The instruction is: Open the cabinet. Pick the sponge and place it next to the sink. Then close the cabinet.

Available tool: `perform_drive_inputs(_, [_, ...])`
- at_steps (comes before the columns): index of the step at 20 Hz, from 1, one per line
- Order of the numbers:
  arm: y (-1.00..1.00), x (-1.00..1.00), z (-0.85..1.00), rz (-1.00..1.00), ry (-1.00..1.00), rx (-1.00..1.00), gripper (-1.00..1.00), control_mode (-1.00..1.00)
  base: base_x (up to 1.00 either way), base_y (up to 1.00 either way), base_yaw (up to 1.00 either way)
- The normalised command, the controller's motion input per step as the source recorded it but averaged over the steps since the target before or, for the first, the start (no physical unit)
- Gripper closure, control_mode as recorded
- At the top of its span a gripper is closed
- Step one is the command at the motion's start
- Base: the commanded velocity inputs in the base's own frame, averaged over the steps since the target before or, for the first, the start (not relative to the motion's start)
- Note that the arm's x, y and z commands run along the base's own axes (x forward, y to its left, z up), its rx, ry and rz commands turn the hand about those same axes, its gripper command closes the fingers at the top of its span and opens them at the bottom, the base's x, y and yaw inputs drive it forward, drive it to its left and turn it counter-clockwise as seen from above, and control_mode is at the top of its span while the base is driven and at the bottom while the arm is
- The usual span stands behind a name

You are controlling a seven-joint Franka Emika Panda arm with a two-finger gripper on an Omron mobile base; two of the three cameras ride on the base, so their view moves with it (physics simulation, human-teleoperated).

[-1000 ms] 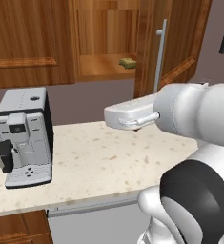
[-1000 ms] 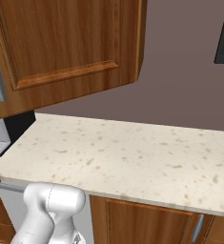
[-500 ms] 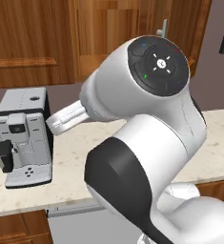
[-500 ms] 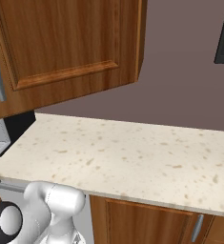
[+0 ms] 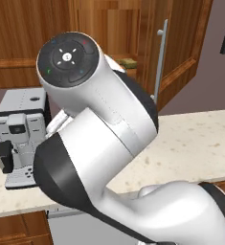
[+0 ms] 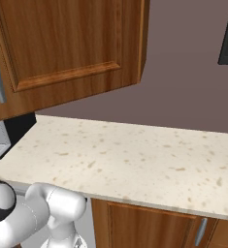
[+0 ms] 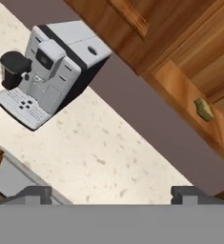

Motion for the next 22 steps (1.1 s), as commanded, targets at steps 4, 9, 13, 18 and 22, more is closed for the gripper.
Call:
perform_drive_inputs(4, [-0.06,0.12,-0.55,0.0,-0.07,-0.27,-1.0,-1.0,0.0,0.0,0.0])
perform_drive_inputs(9, [-0.04,0.38,-0.52,0.0,-0.12,-0.16,-1.0,-1.0,0.0,0.0,0.0])
perform_drive_inputs(13, [-0.25,0.38,-0.49,0.0,-0.16,-0.09,-1.0,-1.0,0.0,0.0,0.0])
perform_drive_inputs(18, [-0.44,0.14,-0.07,0.0,-0.05,-0.12,-1.0,-1.0,0.0,0.0,0.0])
perform_drive_inputs(22, [-0.36,0.06,0.0,0.0,0.12,-0.3,-1.0,-1.0,0.0,0.0,0.0])
